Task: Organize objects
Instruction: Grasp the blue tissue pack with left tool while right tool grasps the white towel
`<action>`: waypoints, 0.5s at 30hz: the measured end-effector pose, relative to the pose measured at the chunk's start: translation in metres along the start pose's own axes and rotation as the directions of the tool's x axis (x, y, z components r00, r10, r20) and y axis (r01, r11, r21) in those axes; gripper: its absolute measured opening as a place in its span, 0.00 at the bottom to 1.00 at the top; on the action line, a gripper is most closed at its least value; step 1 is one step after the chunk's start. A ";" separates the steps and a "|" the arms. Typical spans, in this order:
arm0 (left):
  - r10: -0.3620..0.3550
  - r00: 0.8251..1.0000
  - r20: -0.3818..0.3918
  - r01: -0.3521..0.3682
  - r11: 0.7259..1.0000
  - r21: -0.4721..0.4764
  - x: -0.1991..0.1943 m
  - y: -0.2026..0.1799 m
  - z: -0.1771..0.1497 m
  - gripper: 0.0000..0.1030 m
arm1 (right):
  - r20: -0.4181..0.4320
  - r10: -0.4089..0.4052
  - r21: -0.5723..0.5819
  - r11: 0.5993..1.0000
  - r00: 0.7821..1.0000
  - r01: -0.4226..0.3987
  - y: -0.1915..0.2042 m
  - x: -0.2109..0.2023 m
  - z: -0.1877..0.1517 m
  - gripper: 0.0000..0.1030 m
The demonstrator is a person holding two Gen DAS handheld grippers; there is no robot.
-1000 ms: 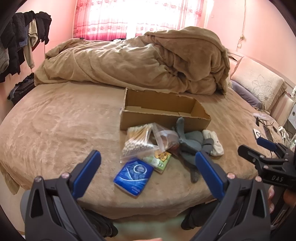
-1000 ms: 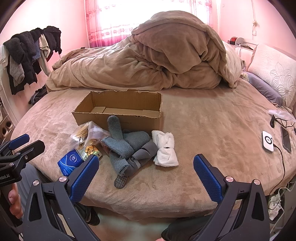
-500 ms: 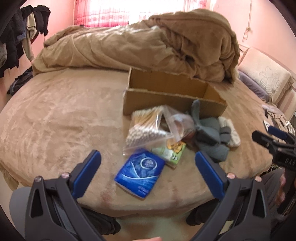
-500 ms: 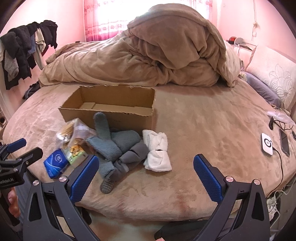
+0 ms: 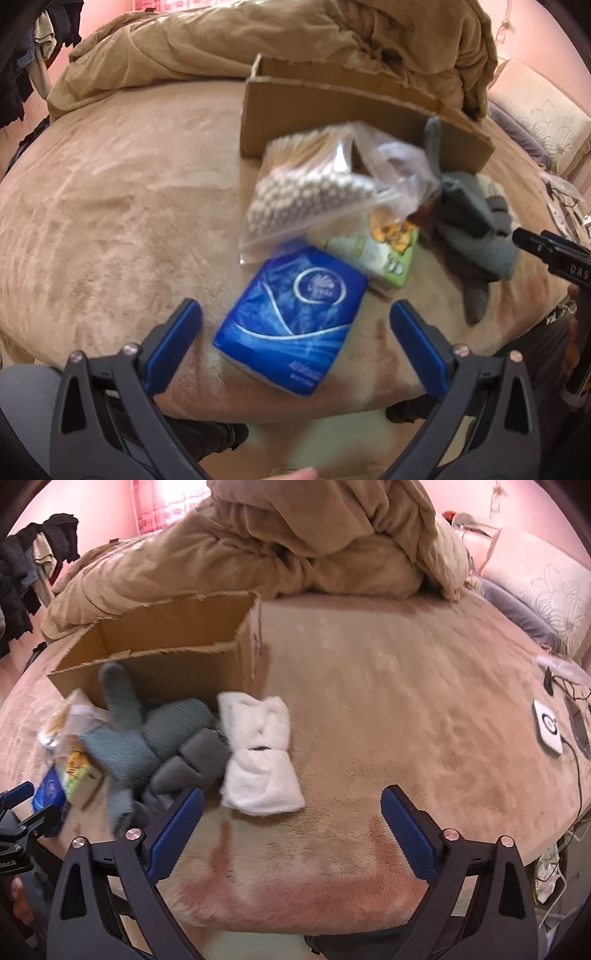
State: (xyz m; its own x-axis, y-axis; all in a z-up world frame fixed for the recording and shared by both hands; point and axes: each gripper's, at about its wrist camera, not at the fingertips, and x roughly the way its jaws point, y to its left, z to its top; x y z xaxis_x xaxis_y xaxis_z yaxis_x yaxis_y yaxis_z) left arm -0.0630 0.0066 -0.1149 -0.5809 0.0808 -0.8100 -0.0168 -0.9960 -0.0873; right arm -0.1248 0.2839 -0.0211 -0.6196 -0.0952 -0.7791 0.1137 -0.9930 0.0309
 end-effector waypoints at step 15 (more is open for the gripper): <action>0.022 0.998 0.050 -0.026 0.997 0.075 -0.001 -0.004 -0.012 0.65 | -0.019 0.077 -0.003 0.997 0.997 -0.077 -0.003 0.032 0.008 0.50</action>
State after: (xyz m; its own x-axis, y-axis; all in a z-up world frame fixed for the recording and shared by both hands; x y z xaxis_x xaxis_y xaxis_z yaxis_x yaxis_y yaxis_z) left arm -0.0524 0.0113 -0.1206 -0.6212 0.0566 -0.7816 -0.0624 -0.9978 -0.0227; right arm -0.1517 0.2833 -0.0412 -0.5941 -0.1702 -0.7862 0.1632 -0.9825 0.0894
